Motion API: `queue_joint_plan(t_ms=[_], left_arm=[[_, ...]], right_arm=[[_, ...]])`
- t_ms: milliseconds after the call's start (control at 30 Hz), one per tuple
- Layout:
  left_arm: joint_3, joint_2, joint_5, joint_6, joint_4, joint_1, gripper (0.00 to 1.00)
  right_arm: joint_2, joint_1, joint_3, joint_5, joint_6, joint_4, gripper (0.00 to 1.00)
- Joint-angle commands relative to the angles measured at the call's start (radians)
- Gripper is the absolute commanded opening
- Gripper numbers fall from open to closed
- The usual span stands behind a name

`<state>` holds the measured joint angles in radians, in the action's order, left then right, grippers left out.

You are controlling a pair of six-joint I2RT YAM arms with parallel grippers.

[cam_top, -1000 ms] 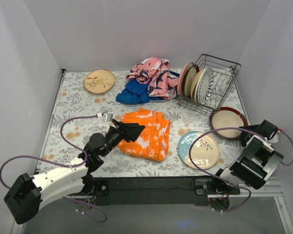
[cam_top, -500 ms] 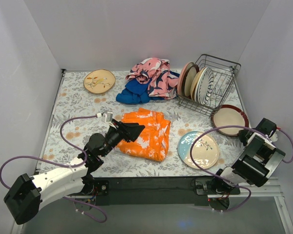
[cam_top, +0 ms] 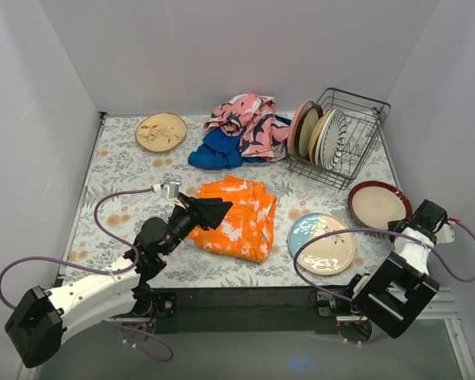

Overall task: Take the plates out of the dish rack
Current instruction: Move the plate to the corner of the board.

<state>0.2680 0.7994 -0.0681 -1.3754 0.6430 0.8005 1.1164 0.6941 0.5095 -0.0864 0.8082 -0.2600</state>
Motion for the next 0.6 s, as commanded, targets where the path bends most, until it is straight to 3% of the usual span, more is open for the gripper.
queue_joint_plan(t_ms=[0,333,367,467,567], left_arm=[[-0.003,-0.008,-0.022,0.018,-0.012,0.002,0.57],[-0.012,-0.031,-0.03,0.016,-0.016,0.0,0.57],[-0.009,-0.031,-0.029,0.016,-0.016,0.002,0.57],[-0.006,-0.029,-0.027,0.015,-0.02,0.002,0.57],[-0.009,-0.032,-0.029,0.015,-0.017,0.002,0.57]], right_arm=[[-0.082,0.01,-0.087,-0.095,-0.012,-0.114,0.01],[-0.208,0.013,-0.174,-0.119,-0.066,-0.09,0.01],[-0.207,0.015,-0.17,-0.124,-0.06,-0.09,0.05],[-0.178,0.021,-0.154,-0.115,-0.047,-0.093,0.3],[-0.127,0.024,-0.141,-0.087,-0.056,-0.055,0.35]])
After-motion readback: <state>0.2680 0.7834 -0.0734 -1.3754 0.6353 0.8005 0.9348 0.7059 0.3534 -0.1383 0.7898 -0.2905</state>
